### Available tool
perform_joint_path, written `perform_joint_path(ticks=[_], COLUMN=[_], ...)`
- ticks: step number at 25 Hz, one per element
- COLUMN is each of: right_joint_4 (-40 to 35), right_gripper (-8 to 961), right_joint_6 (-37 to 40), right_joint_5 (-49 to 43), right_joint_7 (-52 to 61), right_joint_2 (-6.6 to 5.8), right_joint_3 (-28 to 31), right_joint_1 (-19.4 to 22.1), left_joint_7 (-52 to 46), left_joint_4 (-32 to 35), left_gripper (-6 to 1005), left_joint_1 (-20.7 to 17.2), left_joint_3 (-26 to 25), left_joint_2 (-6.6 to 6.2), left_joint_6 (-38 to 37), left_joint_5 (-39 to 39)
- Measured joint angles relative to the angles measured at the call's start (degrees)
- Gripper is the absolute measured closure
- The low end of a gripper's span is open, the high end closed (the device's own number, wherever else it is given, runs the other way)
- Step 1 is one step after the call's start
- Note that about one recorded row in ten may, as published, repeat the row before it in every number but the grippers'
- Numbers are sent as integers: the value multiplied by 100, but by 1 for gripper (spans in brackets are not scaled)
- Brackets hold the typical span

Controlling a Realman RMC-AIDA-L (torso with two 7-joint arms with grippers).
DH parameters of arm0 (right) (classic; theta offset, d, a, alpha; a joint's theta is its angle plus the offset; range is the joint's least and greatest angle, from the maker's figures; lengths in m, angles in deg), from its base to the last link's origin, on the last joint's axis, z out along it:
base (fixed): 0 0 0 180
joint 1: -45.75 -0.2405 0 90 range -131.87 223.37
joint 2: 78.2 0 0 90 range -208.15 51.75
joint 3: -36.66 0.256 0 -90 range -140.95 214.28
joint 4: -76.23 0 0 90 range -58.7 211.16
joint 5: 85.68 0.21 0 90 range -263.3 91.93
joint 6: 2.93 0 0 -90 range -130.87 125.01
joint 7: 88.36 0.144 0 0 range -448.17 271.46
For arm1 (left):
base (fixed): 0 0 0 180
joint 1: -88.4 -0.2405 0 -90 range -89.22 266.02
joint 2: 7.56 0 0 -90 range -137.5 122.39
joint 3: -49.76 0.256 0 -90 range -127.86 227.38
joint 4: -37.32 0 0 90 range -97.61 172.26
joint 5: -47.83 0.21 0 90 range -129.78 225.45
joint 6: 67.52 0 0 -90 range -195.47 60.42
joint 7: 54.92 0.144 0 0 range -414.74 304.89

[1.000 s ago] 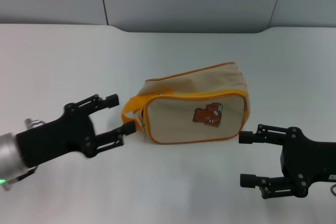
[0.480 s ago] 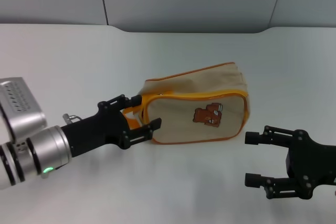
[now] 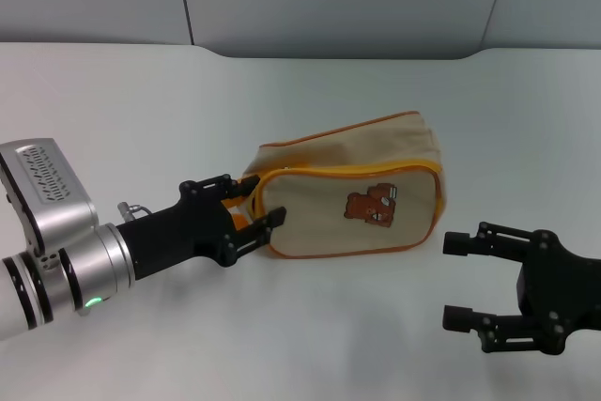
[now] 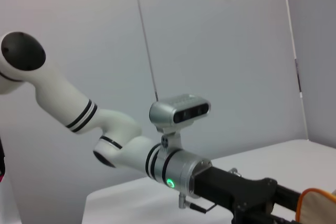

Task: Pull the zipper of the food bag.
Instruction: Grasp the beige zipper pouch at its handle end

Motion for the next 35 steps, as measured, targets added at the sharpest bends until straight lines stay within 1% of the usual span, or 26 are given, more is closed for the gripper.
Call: perform_joint_path(ticks=[2, 5, 7, 10, 14, 15, 16, 17, 18, 19, 20, 21, 22, 24, 25, 26, 27, 29, 30, 33, 35], right_joint_4=[-3, 1, 2, 2, 2, 0, 0, -11, -11, -19, -27, -27, -32, -59, -132, -132, -266, -331, -496, -613, -665], right_gripper=[191, 196, 200, 206, 213, 215, 217, 219, 221, 223, 225, 226, 228, 232, 234, 236, 238, 242, 243, 249, 253], right_joint_6=[14, 41, 43, 46, 87, 165, 165, 233, 233, 265, 329, 329, 375, 453, 490, 490, 501, 501, 468, 410, 268], right_joint_5=[0, 0, 0, 0, 1, 4, 4, 7, 7, 7, 9, 9, 10, 11, 13, 13, 39, 67, 186, 367, 633], right_joint_7=[2, 24, 47, 74, 91, 144, 144, 239, 239, 294, 374, 374, 400, 414, 415, 415, 416, 414, 379, 275, -51], right_joint_2=[-1, -39, -43, -50, -54, -54, -54, -54, -54, -54, -57, -57, -61, -70, -75, -75, -73, -65, -50, -42, -48], right_joint_3=[10, 26, 28, 96, 278, 490, 490, 758, 758, 887, 1116, 1116, 1212, 1277, 1284, 1284, 1286, 1286, 1288, 1289, 1269], right_joint_1=[1, 1, 0, -12, -13, -19, -19, -28, -28, -34, -47, -47, -54, -63, -67, -67, -67, -63, -43, -17, -23], left_joint_7=[-3, -4, -4, 22, 250, 558, 558, 932, 932, 1122, 1545, 1545, 1742, 2137, 2503, 2503, 2814, 2929, 3200, 3294, 3321], left_joint_4=[-2, -5, -5, 0, 2, 2, 2, -2, -2, -3, -4, -4, -5, -5, -5, -5, 13, 19, 50, 81, 164], left_gripper=[296, 426, 513, 706, 752, 763, 767, 771, 775, 779, 783, 787, 791, 799, 803, 807, 811, 828, 837, 863, 880], left_joint_1=[2, 2, 2, 1, 0, 0, 0, 8, 8, 23, 80, 80, 109, 184, 261, 261, 328, 354, 419, 452, 494], left_joint_3=[9, 24, 24, 24, 24, 14, 14, -4, -4, -7, -16, -16, -18, -28, -35, -35, -11, 1, 20, 24, 35], left_joint_2=[0, 0, 0, 0, -5, -5, -5, -1, -1, 0, 1, 1, 1, 1, 0, 0, 0, 0, -4, -12, -20], left_joint_6=[35, 39, 7, -69, -228, -358, -358, -463, -463, -514, -636, -636, -685, -790, -906, -906, -1023, -1068, -1173, -1266, -1436], left_joint_5=[-1, 1, 7, 8, 6, 6, 6, 6, 6, 5, 4, 4, 4, -1, -7, -7, -5, 2, 24, 30, 47])
